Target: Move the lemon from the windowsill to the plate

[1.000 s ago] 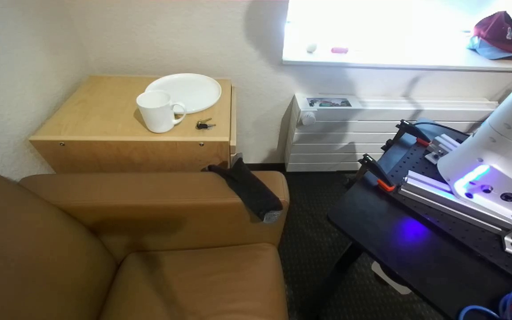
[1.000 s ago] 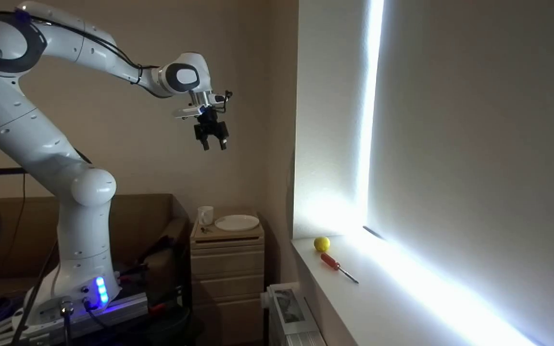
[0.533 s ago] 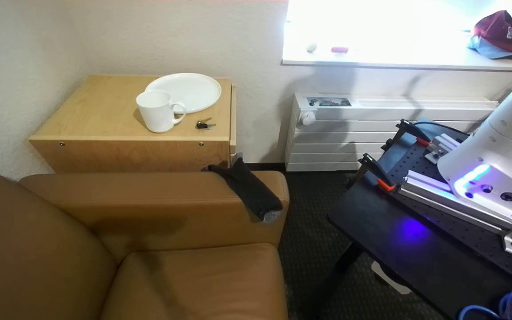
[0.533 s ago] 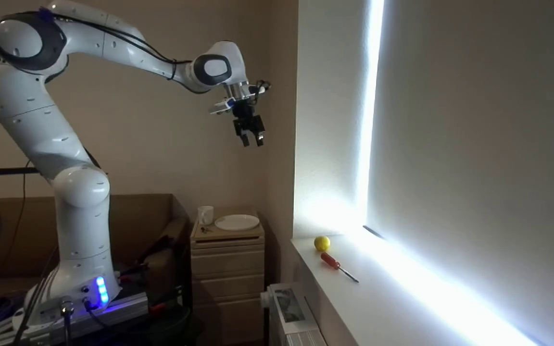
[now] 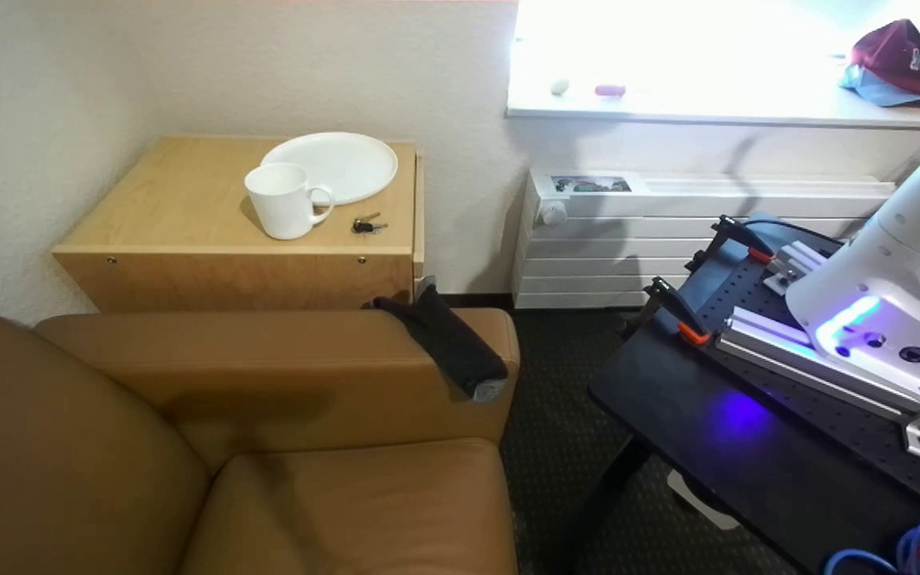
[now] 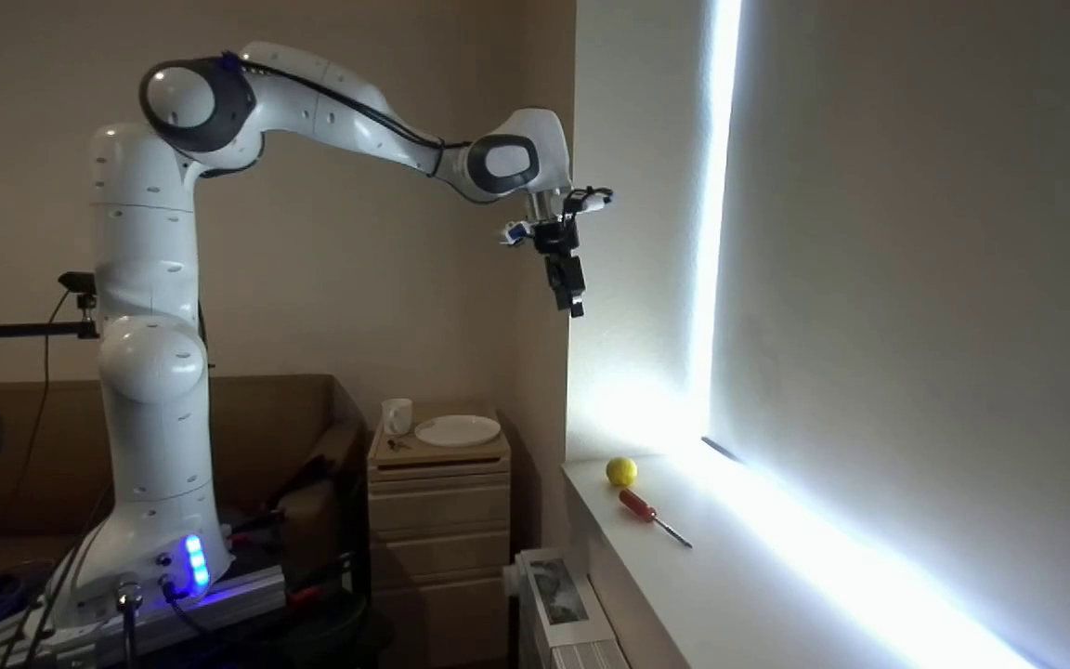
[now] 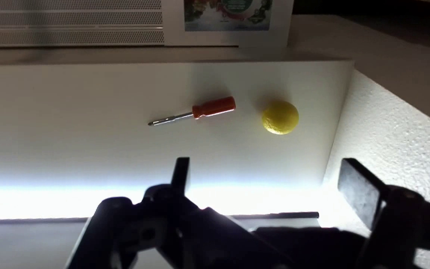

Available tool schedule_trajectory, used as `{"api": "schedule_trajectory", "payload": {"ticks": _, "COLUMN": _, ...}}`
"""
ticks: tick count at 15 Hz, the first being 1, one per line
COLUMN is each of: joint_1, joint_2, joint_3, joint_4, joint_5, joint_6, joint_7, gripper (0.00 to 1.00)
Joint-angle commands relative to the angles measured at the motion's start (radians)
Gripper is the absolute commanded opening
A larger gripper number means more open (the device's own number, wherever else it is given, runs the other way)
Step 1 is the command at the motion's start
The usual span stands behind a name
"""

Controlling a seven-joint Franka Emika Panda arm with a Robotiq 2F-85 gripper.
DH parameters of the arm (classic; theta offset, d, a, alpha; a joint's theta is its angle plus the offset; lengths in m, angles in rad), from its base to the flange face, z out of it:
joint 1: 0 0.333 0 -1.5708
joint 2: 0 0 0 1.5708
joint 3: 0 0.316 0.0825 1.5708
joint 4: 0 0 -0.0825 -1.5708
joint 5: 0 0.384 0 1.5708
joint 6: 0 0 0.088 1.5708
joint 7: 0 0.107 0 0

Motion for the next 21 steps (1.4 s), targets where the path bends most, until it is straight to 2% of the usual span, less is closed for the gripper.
{"api": "schedule_trajectory", "payload": {"ticks": 1, "joint_1": -0.023, "joint_2": 0.049, "joint_3": 0.025, "joint_4": 0.049, "joint_5": 0.018, "joint_6": -0.019, "joint_7": 0.025, "gripper": 1.00}}
{"api": "schedule_trajectory", "payload": {"ticks": 3, "joint_1": -0.022, "joint_2": 0.103, "joint_3": 0.031, "joint_4": 0.101, "joint_5": 0.028, "joint_6": -0.031, "joint_7": 0.054, "gripper": 1.00}}
{"api": "schedule_trajectory", "payload": {"ticks": 5, "joint_1": -0.019, "joint_2": 0.089, "joint_3": 0.031, "joint_4": 0.075, "joint_5": 0.015, "joint_6": 0.004, "joint_7": 0.064, "gripper": 1.00}}
{"api": "schedule_trajectory", "payload": {"ticks": 8, "joint_1": -0.011, "joint_2": 0.190, "joint_3": 0.031, "joint_4": 0.119, "joint_5": 0.037, "joint_6": -0.030, "joint_7": 0.279, "gripper": 1.00}}
{"api": "schedule_trajectory", "payload": {"ticks": 14, "joint_1": 0.037, "joint_2": 0.381, "joint_3": 0.029, "joint_4": 0.160, "joint_5": 0.027, "joint_6": 0.100, "joint_7": 0.702, "gripper": 1.00}}
{"api": "schedule_trajectory", "payload": {"ticks": 16, "joint_1": 0.028, "joint_2": 0.384, "joint_3": 0.058, "joint_4": 0.187, "joint_5": 0.069, "joint_6": -0.029, "joint_7": 0.698, "gripper": 1.00}}
{"api": "schedule_trajectory", "payload": {"ticks": 17, "joint_1": 0.031, "joint_2": 0.377, "joint_3": 0.047, "joint_4": 0.145, "joint_5": 0.033, "joint_6": 0.055, "joint_7": 0.688, "gripper": 1.00}}
{"api": "schedule_trajectory", "payload": {"ticks": 19, "joint_1": 0.033, "joint_2": 0.390, "joint_3": 0.059, "joint_4": 0.167, "joint_5": 0.044, "joint_6": 0.014, "joint_7": 0.699, "gripper": 1.00}}
{"api": "schedule_trajectory", "payload": {"ticks": 20, "joint_1": 0.042, "joint_2": 0.387, "joint_3": 0.054, "joint_4": 0.151, "joint_5": 0.014, "joint_6": 0.045, "joint_7": 0.687, "gripper": 1.00}}
{"api": "schedule_trajectory", "payload": {"ticks": 21, "joint_1": 0.059, "joint_2": 0.414, "joint_3": 0.041, "joint_4": 0.158, "joint_5": -0.019, "joint_6": 0.088, "joint_7": 0.751, "gripper": 1.00}}
